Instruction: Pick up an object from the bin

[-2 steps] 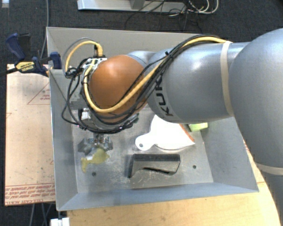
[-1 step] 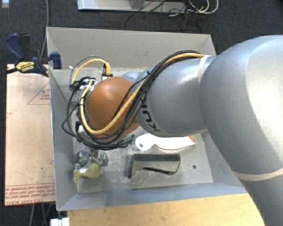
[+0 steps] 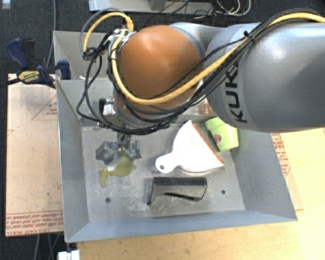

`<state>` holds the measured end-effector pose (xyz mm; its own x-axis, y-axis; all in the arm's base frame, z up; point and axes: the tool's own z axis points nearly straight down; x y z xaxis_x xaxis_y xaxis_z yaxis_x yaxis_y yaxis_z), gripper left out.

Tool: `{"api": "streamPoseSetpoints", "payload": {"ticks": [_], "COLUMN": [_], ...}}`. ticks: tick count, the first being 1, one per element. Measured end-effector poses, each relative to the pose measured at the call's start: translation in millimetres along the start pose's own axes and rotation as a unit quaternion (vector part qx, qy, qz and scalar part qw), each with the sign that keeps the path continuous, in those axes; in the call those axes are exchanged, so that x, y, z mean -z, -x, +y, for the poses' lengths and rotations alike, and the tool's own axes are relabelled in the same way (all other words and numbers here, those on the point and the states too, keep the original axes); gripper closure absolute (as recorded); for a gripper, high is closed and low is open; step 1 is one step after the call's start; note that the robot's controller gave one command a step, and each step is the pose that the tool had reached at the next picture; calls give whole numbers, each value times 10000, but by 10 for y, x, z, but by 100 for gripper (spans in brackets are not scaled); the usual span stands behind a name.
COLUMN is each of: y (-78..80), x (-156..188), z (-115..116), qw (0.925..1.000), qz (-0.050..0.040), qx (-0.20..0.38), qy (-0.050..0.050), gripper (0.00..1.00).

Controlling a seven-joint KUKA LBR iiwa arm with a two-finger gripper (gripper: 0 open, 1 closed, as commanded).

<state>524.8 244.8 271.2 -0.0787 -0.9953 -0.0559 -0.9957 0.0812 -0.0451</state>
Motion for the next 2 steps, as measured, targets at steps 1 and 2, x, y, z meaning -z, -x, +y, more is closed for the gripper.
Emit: {"api": "streamPoseSetpoints", "payload": {"ticks": [1,2], "y": [-29,-379], "x": [-130,-1530], "z": [357,390], "qw": [9995,9672], "qz": [-12,-22], "qx": [300,2542], "qy": [10,37], "gripper": [100,100]}}
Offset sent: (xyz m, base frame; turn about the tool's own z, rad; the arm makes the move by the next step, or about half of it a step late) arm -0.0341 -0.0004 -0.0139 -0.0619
